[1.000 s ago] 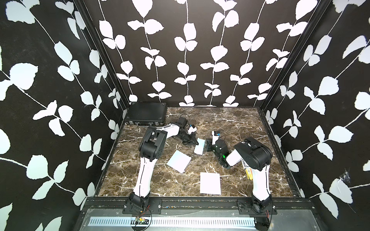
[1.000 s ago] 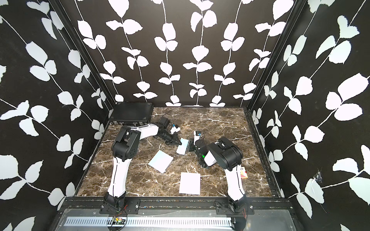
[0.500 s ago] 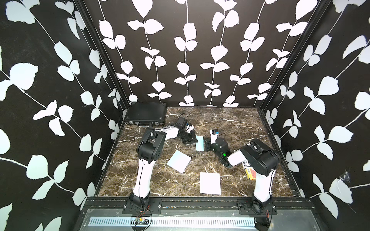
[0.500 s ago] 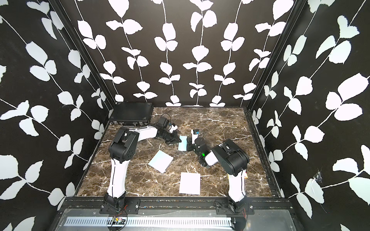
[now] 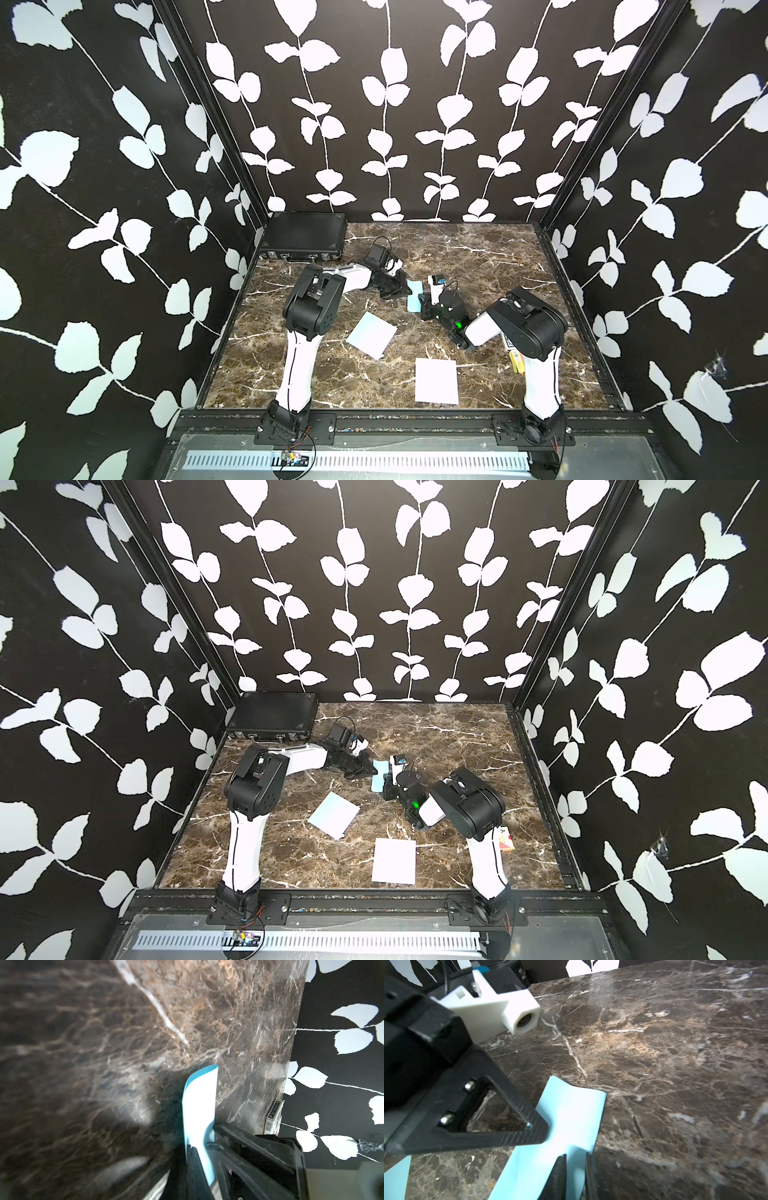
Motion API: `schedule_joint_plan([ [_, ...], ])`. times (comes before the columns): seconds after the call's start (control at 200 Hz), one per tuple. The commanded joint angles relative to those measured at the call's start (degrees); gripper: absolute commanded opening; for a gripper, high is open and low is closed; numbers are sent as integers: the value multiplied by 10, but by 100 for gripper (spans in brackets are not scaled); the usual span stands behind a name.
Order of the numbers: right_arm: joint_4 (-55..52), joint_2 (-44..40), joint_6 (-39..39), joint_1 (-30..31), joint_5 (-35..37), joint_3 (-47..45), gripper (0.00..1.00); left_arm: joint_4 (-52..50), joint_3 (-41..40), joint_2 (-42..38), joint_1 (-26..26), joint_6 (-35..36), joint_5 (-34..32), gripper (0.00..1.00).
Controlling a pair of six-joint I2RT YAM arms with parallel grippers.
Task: Fold the square paper along the opposite sides
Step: Smooth out the paper at the center of the board.
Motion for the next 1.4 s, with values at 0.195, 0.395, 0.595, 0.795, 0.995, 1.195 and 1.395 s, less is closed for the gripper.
schedule_joint_plan([
  [0.195,-53,-30,4,-16,38,-44,21,-21,-28,-15,2,8,-38,0],
  [0.395,-53,-64,-18,-19,-27,-34,21,-19,-33,-19,2,11,-38,0],
  [0.595,-60,-53,-33,-18,-166,20,22,-24,-29,-19,2,36,-25,0],
  [0.795,-63,-4,-35,-19,-187,21,21,-47,-18,-9,4,70,-17,0],
  [0.995,-55,5,-38,-24,-170,-26,20,-61,-3,1,14,86,-17,0],
  [1.195,-48,-3,-34,-25,-165,-61,20,-70,7,7,25,96,-22,0],
  [1.395,-25,-7,-25,-26,-157,-97,20,-75,6,7,28,101,-30,0],
])
